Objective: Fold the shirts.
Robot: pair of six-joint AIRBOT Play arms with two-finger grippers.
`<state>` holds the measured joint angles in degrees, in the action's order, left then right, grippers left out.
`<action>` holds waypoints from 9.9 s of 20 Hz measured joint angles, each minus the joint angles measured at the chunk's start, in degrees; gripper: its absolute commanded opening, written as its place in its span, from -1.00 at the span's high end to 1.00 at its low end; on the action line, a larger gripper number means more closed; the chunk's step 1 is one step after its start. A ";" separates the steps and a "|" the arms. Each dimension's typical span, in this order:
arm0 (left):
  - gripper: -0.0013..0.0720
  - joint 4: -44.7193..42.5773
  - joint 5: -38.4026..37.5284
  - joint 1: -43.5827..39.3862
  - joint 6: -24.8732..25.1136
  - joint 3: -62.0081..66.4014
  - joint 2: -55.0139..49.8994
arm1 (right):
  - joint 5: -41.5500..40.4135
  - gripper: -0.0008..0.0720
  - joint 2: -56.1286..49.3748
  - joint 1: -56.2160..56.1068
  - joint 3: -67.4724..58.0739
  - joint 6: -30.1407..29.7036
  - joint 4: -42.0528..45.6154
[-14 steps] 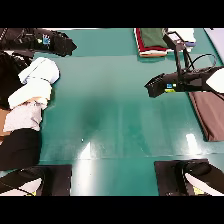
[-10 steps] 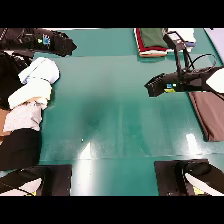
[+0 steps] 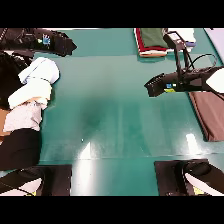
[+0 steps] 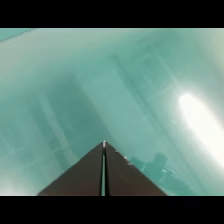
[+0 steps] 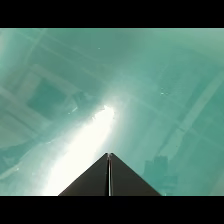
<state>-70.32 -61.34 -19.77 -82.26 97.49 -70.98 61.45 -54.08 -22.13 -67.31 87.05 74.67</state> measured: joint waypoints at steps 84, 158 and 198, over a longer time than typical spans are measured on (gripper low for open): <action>-0.56 -2.93 -4.20 19.39 -3.74 -13.64 -8.81 | 2.43 0.93 -15.30 18.43 32.39 -12.22 -28.39; -0.04 7.54 -6.12 26.67 7.19 -7.78 -17.55 | 22.40 -0.08 -38.56 26.16 -39.47 -2.45 0.09; -0.04 8.48 0.87 28.94 1.79 -61.83 7.37 | 8.44 0.93 -8.39 42.49 25.68 -17.42 -17.94</action>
<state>-61.84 -60.47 9.17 -80.47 35.66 -63.61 69.89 -62.48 20.36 -41.63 69.63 56.73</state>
